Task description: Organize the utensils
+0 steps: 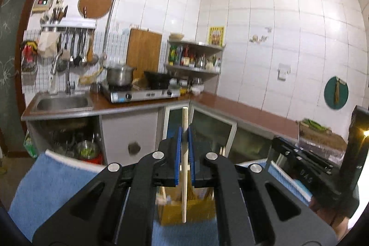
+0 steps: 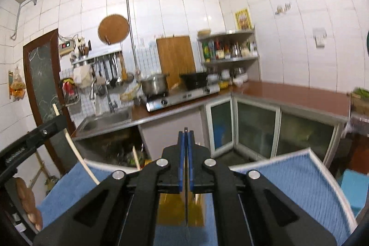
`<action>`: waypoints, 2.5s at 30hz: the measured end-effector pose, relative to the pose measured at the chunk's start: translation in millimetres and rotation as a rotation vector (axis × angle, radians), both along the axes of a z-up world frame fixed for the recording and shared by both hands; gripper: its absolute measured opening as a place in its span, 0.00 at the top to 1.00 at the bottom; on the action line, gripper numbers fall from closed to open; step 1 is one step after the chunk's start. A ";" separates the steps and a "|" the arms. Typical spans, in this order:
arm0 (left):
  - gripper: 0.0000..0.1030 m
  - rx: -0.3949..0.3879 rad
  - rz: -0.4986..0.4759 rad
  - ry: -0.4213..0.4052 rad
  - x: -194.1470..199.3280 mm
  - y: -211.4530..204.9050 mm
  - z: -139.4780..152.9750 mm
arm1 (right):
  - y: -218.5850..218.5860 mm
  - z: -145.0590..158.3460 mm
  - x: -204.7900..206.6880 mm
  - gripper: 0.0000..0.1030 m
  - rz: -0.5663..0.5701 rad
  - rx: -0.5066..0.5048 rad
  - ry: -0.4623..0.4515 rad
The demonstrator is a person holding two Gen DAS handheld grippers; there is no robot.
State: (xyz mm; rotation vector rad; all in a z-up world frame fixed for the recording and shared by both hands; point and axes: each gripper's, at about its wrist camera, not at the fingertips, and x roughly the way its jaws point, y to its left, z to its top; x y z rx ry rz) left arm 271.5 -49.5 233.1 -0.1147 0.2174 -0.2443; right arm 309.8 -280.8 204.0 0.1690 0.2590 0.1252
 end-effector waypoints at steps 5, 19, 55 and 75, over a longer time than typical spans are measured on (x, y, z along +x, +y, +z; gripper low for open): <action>0.96 0.024 0.022 -0.042 30.9 -13.6 9.2 | 4.6 8.7 30.2 0.97 0.002 0.003 -0.053; 0.96 0.086 0.012 0.082 106.2 -25.6 -83.5 | 17.8 -76.2 92.9 0.97 0.025 -0.033 0.059; 0.40 0.094 0.041 0.097 46.0 3.1 -87.4 | 11.3 -95.6 43.2 0.66 0.040 -0.060 0.115; 0.05 0.160 0.182 0.067 -132.6 45.1 -140.0 | 45.9 -110.8 -147.9 0.04 -0.003 -0.175 0.003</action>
